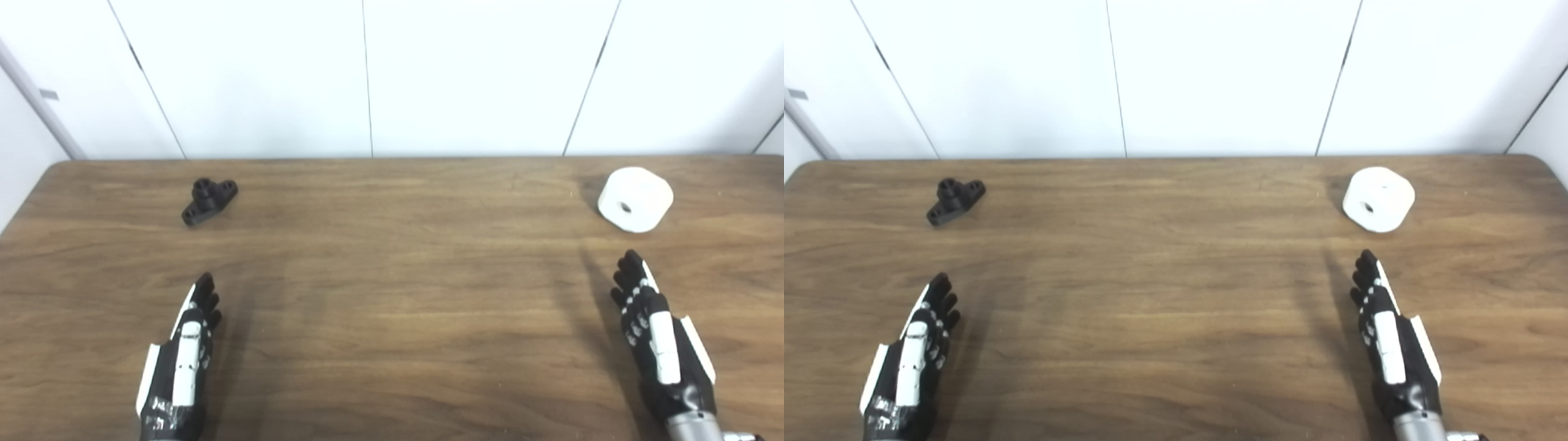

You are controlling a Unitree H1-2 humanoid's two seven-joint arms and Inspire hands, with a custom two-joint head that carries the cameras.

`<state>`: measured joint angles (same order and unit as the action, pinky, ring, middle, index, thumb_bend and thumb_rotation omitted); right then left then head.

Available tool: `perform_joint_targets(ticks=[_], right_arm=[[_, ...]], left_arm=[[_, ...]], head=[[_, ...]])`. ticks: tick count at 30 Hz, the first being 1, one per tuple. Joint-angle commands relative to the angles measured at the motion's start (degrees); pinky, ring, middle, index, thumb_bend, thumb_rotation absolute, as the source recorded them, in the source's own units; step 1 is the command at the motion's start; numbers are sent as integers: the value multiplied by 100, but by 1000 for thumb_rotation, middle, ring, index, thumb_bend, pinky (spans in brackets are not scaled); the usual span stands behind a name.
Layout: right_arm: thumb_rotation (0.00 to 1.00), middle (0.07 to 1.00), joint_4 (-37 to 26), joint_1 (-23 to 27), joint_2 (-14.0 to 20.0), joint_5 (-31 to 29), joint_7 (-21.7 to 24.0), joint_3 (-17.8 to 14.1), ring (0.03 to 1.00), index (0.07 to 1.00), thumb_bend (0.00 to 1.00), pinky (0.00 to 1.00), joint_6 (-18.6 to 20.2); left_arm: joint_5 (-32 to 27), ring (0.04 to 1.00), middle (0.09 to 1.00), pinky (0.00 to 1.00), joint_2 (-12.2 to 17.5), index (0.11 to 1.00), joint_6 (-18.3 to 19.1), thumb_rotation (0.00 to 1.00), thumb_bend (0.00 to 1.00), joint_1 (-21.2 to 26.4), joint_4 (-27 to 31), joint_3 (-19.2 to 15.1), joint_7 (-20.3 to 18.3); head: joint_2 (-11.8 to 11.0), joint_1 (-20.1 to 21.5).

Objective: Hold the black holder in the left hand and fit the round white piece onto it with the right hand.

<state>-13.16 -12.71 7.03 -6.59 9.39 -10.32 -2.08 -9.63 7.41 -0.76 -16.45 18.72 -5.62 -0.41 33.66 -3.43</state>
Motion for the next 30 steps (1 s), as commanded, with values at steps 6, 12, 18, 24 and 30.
perform_joint_targets(ticks=[6, 12, 18, 24, 30], right_arm=[[1000, 995, -88, -457, -32, -9, -66, 61, 1000, 968, 606, 1000, -256], [1000, 998, -110, -472, -23, -20, -72, 72, 1000, 976, 607, 1000, -203], [1000, 997, -132, -491, -16, 71, -94, 85, 1000, 974, 611, 1000, -197], [1000, 1000, -107, -479, 33, -18, -33, 62, 1000, 977, 610, 1000, -240], [1000, 1000, -65, -488, 77, -235, 70, 25, 1000, 992, 584, 1000, -309]], left_arm=[[-26, 1000, 1000, 1000, -118, 996, -177, 953, 242, -52, 118, -26, -13], [-14, 1000, 1000, 1000, -104, 998, -162, 950, 234, -67, 149, -18, -24], [10, 1000, 1000, 1000, -111, 996, -158, 947, 236, -69, 157, -22, -8], [16, 1000, 1000, 1000, -134, 996, -155, 919, 222, -65, 171, 7, -12], [88, 1000, 999, 1000, -189, 973, -473, 837, 247, -94, 9, 85, -45]], head=[[13, -4], [35, 8], [32, 4], [-32, -300], [-303, -833]])
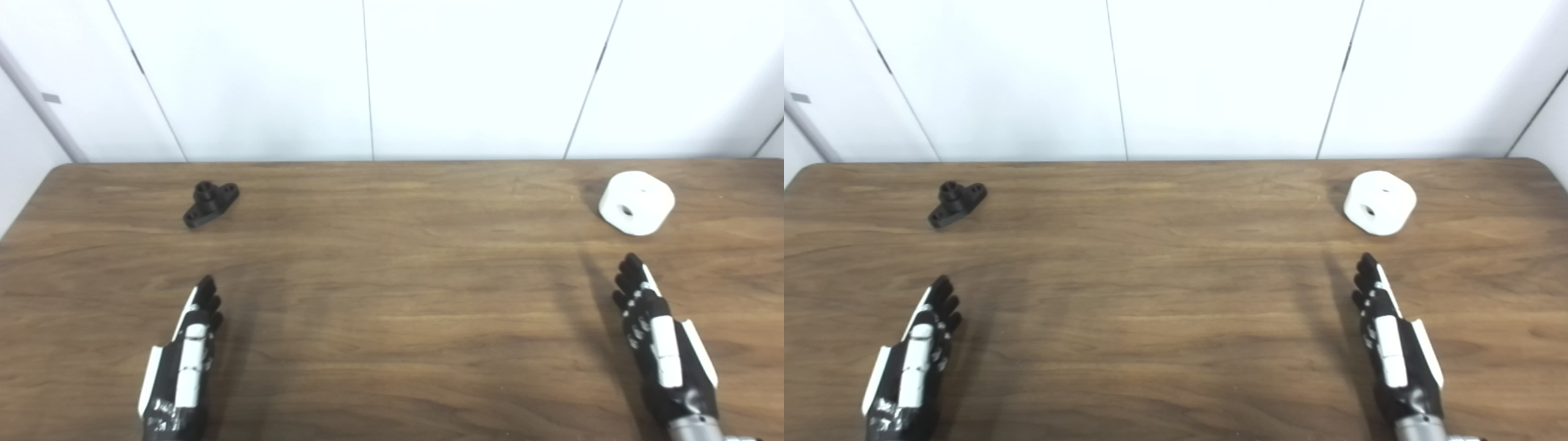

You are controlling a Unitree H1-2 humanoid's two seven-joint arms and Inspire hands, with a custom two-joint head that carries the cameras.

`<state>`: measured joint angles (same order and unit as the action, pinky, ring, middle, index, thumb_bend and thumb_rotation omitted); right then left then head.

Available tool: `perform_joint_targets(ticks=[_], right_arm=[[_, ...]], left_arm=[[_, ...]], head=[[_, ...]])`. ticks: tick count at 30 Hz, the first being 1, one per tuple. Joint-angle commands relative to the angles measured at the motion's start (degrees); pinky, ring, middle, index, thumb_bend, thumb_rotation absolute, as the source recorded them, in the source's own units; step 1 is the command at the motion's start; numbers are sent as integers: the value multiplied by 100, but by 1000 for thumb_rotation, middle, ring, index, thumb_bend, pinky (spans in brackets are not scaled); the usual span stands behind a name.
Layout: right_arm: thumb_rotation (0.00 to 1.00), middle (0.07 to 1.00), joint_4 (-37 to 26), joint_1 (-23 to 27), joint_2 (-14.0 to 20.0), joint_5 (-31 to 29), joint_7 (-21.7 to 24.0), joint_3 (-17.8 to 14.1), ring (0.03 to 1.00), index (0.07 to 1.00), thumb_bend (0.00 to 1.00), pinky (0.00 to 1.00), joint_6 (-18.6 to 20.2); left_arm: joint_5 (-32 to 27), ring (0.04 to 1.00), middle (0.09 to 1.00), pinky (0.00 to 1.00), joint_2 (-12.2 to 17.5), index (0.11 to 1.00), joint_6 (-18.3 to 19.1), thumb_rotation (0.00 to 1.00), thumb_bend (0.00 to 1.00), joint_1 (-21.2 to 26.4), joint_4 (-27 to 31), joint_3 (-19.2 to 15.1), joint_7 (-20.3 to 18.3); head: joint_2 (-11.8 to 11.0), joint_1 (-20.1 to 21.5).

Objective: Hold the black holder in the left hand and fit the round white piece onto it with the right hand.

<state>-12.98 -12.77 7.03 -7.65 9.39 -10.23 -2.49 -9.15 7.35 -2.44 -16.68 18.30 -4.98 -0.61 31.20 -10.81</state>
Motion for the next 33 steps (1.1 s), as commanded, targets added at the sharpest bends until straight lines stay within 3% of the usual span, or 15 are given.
perform_joint_targets(ticks=[1, 5, 12, 15, 18, 22, 27, 29, 33], right_arm=[[1000, 1000, -98, -489, 79, -155, 74, 13, 1000, 993, 578, 1000, -231], [1000, 1000, -42, -503, 118, -254, 152, 3, 1000, 1000, 577, 1000, -190], [1000, 1000, 288, -405, 184, -432, 390, -18, 1000, 1000, 593, 1000, -495], [1000, 1000, 364, -352, 83, -507, 300, -108, 1000, 988, 607, 1000, -491], [1000, 1000, 330, -339, 6, -468, 220, -125, 1000, 982, 536, 1000, -462], [1000, 1000, 278, -341, -6, -368, 148, -69, 1000, 979, 515, 1000, -464], [1000, 1000, 351, -313, 138, -313, 277, 45, 1000, 995, 539, 1000, -570], [1000, 1000, 367, -297, 153, -279, 290, 37, 1000, 999, 544, 1000, -576], [1000, 1000, 398, -289, 169, -213, 261, 5, 1000, 998, 583, 1000, -507]], left_arm=[[47, 1000, 998, 1000, -200, 970, -311, 826, 250, -88, 38, 37, -15], [180, 997, 991, 1000, -254, 965, -382, 813, 260, -131, -40, 98, 55], [241, 1000, 987, 1000, -296, 957, -634, 779, 323, -72, -339, 185, 80], [185, 1000, 988, 1000, -336, 960, -672, 741, 311, -61, -415, 189, 105], [231, 995, 984, 1000, -363, 954, -704, 741, 295, -50, -439, 180, 152], [245, 996, 986, 1000, -320, 963, -727, 742, 303, -8, -501, 181, 152], [623, 994, 979, 1000, -272, 965, -534, 409, 356, -53, -342, 241, 264], [966, 980, 968, 989, -275, 955, -417, 348, 400, -57, -207, 252, 383], [1888, 952, 944, 966, -176, 931, 269, 206, 529, 73, 384, 225, 562]], head=[[-86, -139], [-281, -374], [-587, -561], [-644, -535], [-640, -493], [-583, -389], [-562, -348], [-499, -257], [-469, -215]])
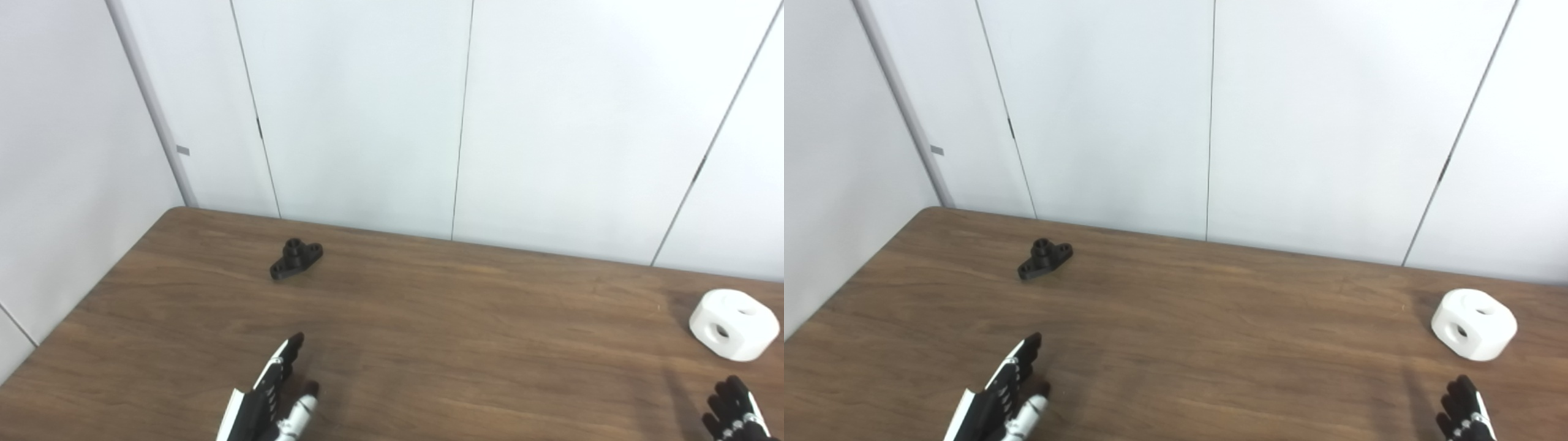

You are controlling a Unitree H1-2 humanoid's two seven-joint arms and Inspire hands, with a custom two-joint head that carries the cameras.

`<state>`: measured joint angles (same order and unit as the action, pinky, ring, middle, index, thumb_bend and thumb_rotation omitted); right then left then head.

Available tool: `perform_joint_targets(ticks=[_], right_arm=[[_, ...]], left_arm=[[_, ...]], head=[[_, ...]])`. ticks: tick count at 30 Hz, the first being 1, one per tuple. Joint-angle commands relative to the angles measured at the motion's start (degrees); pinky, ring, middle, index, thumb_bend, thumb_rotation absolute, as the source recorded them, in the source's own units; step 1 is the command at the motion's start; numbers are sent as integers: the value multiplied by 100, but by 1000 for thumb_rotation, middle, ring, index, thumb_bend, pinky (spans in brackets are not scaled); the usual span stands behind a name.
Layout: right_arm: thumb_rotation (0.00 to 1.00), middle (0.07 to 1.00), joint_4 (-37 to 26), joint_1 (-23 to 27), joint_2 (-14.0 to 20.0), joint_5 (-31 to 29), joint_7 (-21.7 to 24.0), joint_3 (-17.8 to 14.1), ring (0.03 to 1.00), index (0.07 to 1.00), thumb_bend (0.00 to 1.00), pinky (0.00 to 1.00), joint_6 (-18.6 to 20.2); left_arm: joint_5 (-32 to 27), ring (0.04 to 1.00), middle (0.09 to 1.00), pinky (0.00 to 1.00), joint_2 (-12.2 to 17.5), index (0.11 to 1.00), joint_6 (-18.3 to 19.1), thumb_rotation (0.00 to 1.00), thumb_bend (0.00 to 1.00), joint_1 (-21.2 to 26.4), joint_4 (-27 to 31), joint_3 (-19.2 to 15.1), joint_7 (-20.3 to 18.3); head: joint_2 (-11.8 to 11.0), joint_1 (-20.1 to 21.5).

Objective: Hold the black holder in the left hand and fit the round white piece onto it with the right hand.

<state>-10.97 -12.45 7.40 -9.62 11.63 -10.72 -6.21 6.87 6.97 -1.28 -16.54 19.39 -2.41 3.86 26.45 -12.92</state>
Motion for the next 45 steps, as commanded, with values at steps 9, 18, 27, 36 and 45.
perform_joint_targets(ticks=[9, 18, 27, 36, 45], right_arm=[[1000, 1000, 255, -303, 93, -65, 34, 26, 1000, 989, 605, 1000, -141], [1000, 1000, 252, -340, 78, -99, 30, 18, 1000, 996, 614, 1000, -165], [1000, 1000, 273, -370, 77, -159, 96, 42, 1000, 1000, 611, 1000, -208], [1000, 1000, 298, -348, 56, -133, 50, 25, 1000, 998, 599, 1000, -211], [1000, 1000, 158, -380, 18, -37, -31, 64, 1000, 992, 626, 1000, -79]], left_arm=[[1956, 933, 909, 940, 489, 865, 1806, 170, 806, 1068, 916, -357, -43], [2087, 977, 918, 973, 1239, 812, 2077, 228, 837, 1939, 224, -643, -236], [2436, 945, 886, 1000, 1583, 774, 2014, 320, 880, 2591, -807, -712, 104], [2535, 926, 884, 1000, 1716, 767, 2103, 328, 877, 3407, -2018, -583, 275], [2706, 969, 920, 1000, 1890, 795, 2179, 356, 893, 4161, -3241, -33, 264]], head=[[22, -17], [5, -73], [2, -107], [10, -92], [33, -54]])
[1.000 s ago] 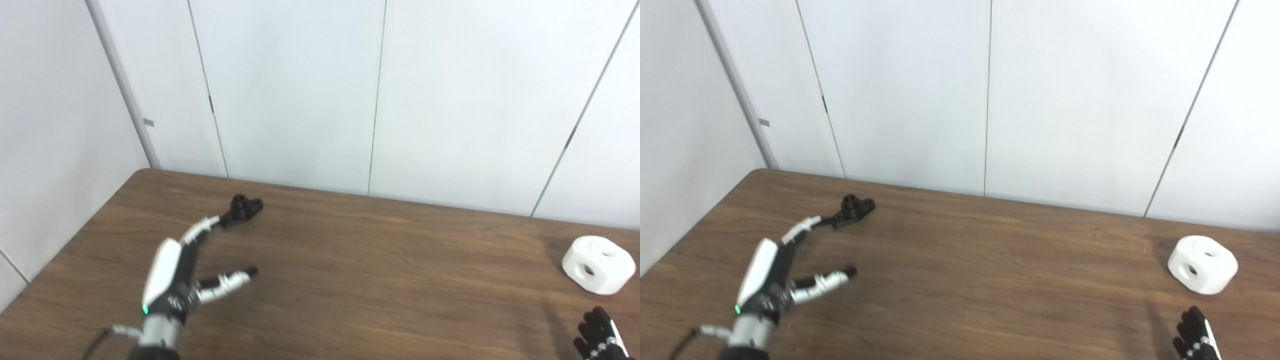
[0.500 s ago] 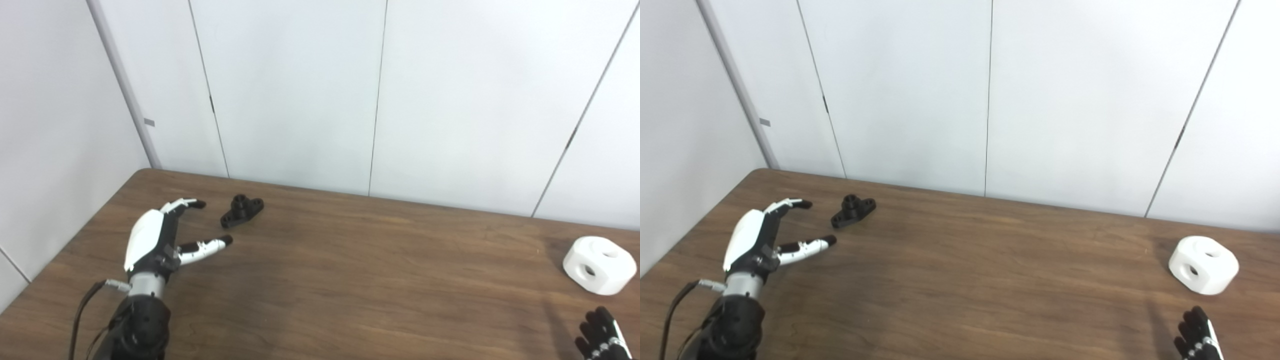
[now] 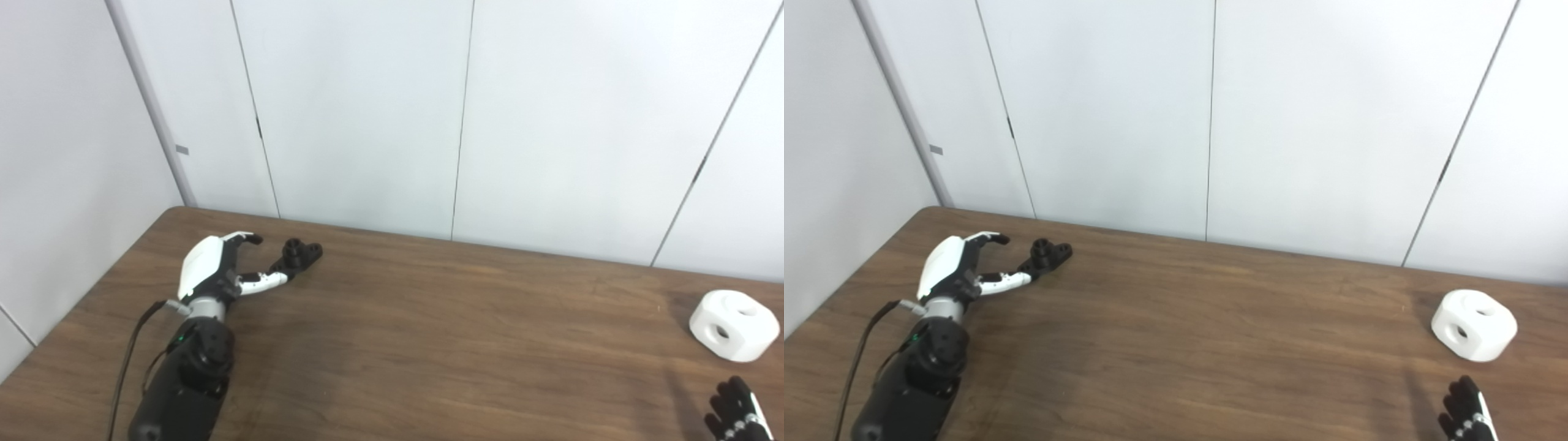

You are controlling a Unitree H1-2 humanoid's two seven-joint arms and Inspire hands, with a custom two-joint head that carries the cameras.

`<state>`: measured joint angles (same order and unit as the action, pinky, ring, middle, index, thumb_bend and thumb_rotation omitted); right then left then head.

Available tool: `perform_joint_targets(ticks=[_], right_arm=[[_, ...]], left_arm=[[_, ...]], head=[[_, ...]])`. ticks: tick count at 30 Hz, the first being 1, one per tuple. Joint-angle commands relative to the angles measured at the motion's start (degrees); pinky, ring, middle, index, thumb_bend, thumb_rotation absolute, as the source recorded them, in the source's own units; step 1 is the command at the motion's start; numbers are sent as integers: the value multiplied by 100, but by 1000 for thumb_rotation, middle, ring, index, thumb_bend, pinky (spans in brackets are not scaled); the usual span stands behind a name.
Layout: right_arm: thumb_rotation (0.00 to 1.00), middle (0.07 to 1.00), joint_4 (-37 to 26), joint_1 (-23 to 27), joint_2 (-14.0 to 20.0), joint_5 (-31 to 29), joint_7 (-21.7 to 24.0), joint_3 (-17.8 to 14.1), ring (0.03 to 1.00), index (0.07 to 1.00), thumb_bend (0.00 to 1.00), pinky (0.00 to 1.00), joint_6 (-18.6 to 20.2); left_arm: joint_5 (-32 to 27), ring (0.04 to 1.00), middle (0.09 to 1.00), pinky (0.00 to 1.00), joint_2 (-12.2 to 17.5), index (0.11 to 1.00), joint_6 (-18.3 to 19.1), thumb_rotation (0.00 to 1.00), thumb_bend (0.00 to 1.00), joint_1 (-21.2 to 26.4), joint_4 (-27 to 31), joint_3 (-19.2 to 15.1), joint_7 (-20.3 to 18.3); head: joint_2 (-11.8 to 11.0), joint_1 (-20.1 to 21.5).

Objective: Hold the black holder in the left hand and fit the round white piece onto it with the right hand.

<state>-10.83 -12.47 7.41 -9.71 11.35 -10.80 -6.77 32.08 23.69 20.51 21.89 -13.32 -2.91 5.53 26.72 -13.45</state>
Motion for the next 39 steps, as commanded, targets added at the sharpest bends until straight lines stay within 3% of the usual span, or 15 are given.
perform_joint_targets(ticks=[1, 7, 20, 39], right_arm=[[1000, 1000, 136, -382, 15, -22, -11, 77, 1000, 992, 629, 1000, -23], [1000, 1000, 154, -388, -10, -56, -9, 89, 1000, 984, 596, 1000, -113], [1000, 1000, 117, -412, -18, -4, -33, 111, 1000, 976, 634, 1000, -63], [1000, 987, -27, -473, -70, 67, -159, 129, 1000, 956, 635, 1000, 57]], left_arm=[[203, 975, 925, 1000, 236, 799, 46, 360, 893, 399, -113, 104, 79], [206, 1000, 969, 1000, 259, 812, 72, 384, 940, 733, -750, 406, 194], [177, 1000, 972, 1000, 250, 810, 132, 393, 937, 1194, -1618, 692, 349], [68, 990, 918, 1000, 240, 713, 123, 371, 886, 1170, -1661, 794, 297]], head=[[10, 11], [26, 52], [37, 81], [101, 132]])
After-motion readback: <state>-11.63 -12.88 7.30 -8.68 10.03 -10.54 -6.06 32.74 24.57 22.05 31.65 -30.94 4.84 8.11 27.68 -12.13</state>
